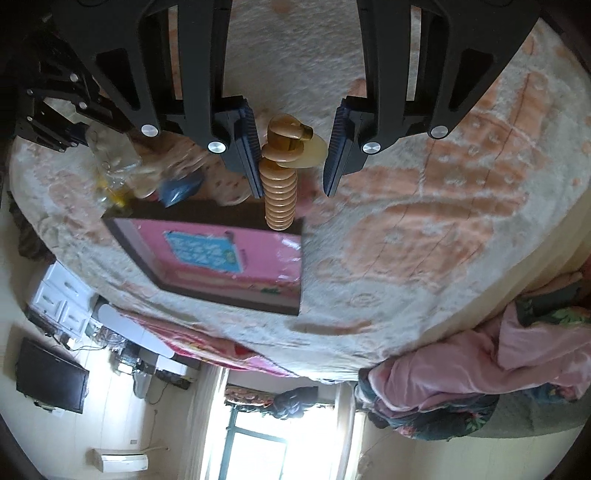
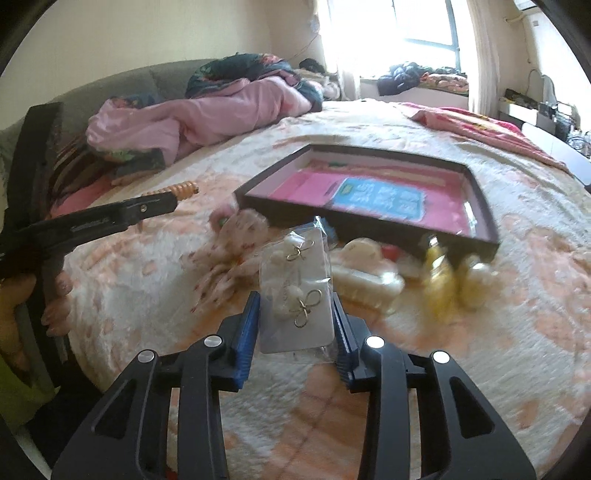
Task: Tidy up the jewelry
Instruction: 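Grasp the spiral hair tie with the left tool while the right tool grasps the earring card bag, then carry both items over the tray and open both tools to drop them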
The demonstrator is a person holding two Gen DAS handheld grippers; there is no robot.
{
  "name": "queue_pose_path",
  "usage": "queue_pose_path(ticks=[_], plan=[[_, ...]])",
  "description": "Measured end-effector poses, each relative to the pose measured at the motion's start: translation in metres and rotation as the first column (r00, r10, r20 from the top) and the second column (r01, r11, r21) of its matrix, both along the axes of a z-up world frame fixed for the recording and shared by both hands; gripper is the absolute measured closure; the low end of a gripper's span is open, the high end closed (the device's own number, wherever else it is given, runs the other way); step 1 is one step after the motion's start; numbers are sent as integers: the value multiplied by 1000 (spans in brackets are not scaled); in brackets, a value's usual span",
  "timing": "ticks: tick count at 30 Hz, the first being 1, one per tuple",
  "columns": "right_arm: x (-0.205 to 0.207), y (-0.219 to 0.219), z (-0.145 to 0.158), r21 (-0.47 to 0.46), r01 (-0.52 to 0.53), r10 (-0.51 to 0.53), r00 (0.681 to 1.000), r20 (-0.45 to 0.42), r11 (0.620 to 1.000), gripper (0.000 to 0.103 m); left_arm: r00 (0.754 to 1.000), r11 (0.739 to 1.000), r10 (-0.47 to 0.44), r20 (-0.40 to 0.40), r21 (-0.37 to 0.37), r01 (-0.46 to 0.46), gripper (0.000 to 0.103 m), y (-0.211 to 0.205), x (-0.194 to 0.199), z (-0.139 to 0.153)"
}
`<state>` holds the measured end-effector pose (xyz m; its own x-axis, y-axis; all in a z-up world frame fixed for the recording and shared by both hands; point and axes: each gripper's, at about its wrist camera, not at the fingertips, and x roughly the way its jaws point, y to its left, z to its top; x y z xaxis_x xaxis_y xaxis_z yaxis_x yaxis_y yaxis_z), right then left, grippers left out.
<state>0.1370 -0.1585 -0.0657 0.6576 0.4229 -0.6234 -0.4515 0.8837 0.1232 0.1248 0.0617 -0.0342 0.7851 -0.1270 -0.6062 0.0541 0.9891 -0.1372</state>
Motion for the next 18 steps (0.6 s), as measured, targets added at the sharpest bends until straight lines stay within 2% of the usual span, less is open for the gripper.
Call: queue_pose_path(ticks=[18], plan=[[68,-57,36,21,158,-159,986,46,987,68,994,995,-99,44,20,99,78,-62,48,14]])
